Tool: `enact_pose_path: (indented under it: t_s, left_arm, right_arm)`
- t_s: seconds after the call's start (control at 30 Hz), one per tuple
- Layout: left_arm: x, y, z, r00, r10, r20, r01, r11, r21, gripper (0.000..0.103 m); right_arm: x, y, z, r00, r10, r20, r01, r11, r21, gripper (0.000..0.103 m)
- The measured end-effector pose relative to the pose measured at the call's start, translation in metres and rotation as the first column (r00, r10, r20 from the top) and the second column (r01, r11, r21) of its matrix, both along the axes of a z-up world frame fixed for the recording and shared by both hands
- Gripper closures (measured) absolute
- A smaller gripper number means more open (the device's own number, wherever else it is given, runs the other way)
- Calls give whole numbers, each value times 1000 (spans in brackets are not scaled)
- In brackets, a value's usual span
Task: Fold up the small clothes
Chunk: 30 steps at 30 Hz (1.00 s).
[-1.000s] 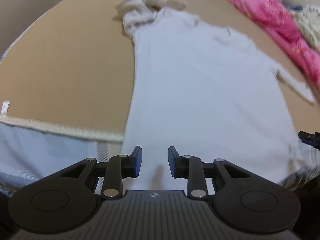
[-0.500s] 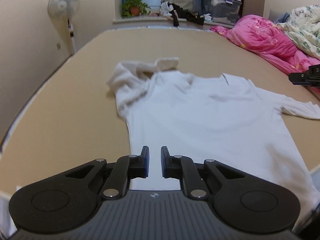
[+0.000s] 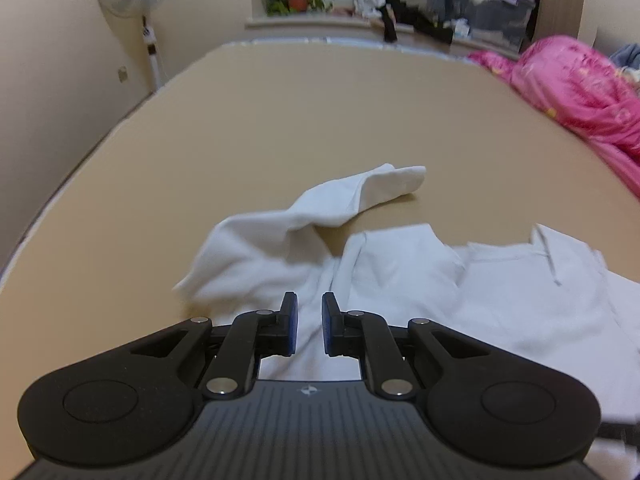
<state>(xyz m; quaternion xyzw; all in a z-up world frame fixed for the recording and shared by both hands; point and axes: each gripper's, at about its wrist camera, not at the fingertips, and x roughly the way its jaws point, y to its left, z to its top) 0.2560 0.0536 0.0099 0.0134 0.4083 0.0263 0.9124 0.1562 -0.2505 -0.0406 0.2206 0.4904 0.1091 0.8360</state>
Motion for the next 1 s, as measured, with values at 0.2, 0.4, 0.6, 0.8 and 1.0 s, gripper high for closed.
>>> enact_pose_path:
  t_s: [0.2, 0.4, 0.6, 0.8, 1.0]
  left_arm:
    - [96, 4, -43, 991, -17, -130, 35, 989, 141, 88]
    - [134, 113, -7, 933, 359, -8, -357, 927, -116, 88]
    - [137, 80, -29, 986, 161, -48, -160, 987, 13, 73]
    - [155, 73, -57, 983, 143, -114, -139, 989, 43, 62]
    - [194, 54, -74, 978, 108, -177, -76, 982, 174, 59]
  right_arm:
    - [5, 4, -5, 999, 30, -11, -30, 1000, -6, 92]
    - [5, 0, -5, 999, 29, -22, -29, 1000, 10, 92]
    - [8, 0, -5, 999, 41, -20, -41, 999, 12, 92]
    - [10, -2, -8, 999, 39, -28, -39, 999, 10, 91]
    - [12, 6, -11, 998, 47, -44, -47, 999, -8, 91]
